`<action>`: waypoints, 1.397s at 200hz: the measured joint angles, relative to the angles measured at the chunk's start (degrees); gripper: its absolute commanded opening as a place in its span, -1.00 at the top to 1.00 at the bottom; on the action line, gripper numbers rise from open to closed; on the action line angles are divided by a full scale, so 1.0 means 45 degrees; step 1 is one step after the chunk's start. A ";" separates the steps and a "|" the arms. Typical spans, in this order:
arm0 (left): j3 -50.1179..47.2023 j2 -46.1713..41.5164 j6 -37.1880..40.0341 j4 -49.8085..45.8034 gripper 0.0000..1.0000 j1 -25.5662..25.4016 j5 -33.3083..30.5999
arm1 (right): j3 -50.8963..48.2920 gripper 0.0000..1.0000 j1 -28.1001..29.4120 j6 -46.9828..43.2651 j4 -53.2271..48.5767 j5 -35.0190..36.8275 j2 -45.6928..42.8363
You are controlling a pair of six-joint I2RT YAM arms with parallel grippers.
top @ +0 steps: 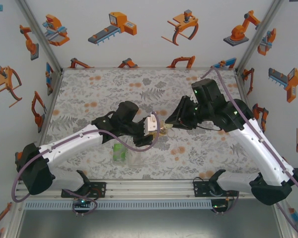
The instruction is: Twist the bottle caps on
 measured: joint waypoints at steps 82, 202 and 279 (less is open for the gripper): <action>0.0000 0.0005 0.0015 0.0427 1.00 -0.0146 0.0335 | 0.2030 -0.11 0.0015 -0.4061 -0.0636 -0.0068 0.0325; 0.0000 -0.0073 0.0097 0.0408 1.00 -0.0228 0.1180 | 0.1851 -0.07 0.0005 -2.0769 -0.0962 -0.4847 -0.0024; 0.0000 -0.0228 0.0097 0.0389 1.00 -0.0248 0.1180 | 0.1443 0.02 0.0005 -2.2246 -0.1083 -0.5445 0.0117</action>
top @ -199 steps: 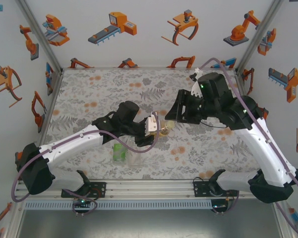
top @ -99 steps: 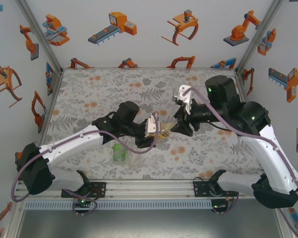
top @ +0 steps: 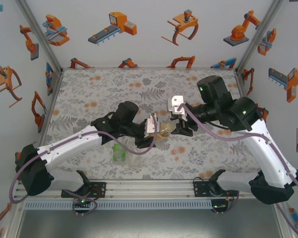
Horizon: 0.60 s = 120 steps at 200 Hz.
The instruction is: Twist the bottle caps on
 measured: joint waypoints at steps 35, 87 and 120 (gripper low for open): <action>0.0000 -0.0010 0.0000 -0.0019 1.00 -0.0010 0.0000 | -0.0219 0.11 0.0000 0.0005 0.0160 0.0000 -0.0010; 0.0000 -0.0024 -0.0005 -0.0044 1.00 -0.0063 -0.0049 | -0.0364 0.54 0.0005 0.0087 0.0335 -0.0092 -0.0058; 0.0000 -0.0058 0.0000 -0.0160 1.00 -0.0073 -0.0146 | -0.0758 0.93 0.0000 0.1341 0.0894 0.0131 -0.0325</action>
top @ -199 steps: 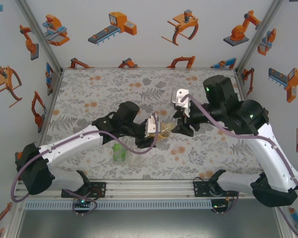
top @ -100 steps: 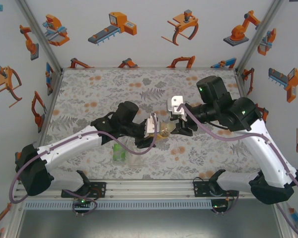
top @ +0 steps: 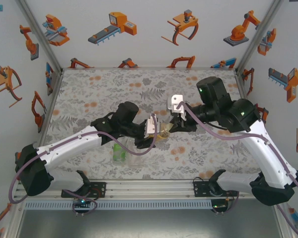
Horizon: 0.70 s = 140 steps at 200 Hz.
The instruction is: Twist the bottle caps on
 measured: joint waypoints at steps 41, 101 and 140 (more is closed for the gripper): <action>0.0000 0.0000 0.0000 -0.0209 1.00 0.0000 -0.0583 | -0.1331 1.00 -0.0010 0.4949 0.1622 0.1137 -0.0733; 0.0000 0.0015 -0.0005 -0.0690 1.00 0.0024 -0.1248 | -0.2608 1.00 -0.0097 1.6048 0.2477 0.3682 -0.1205; 0.0000 0.0126 0.0000 -0.0782 1.00 0.0029 -0.1467 | -0.2696 0.91 -0.0097 2.0507 0.1855 0.4585 -0.1098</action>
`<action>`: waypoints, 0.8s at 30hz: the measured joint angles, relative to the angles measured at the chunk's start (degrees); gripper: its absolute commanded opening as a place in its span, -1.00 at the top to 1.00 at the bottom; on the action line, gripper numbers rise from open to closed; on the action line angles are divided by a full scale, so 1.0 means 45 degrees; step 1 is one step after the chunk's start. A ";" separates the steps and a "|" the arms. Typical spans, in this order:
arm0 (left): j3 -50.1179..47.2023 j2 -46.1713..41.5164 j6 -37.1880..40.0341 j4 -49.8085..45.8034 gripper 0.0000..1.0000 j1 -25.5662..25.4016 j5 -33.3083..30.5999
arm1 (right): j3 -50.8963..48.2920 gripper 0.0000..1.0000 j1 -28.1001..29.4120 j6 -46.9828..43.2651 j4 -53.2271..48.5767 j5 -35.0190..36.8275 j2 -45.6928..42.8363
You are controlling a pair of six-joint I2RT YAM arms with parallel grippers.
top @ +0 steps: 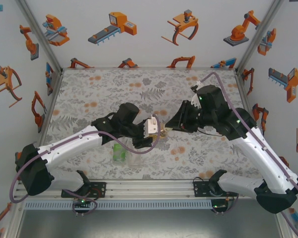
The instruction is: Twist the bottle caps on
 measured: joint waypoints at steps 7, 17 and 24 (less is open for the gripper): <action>0.0000 0.0078 -0.0005 -0.0024 1.00 0.0010 -0.0121 | 0.0301 0.53 0.0005 0.1020 -0.0495 0.0359 0.0272; 0.0107 0.0073 0.0000 0.0865 1.00 -0.0126 0.0272 | 0.2293 -0.12 0.0063 -0.1724 -0.0884 0.0345 0.1205; 0.0107 0.0068 0.0000 0.0899 1.00 -0.0126 0.0384 | 0.3342 -0.13 0.0063 -0.4779 -0.0996 0.0223 0.1268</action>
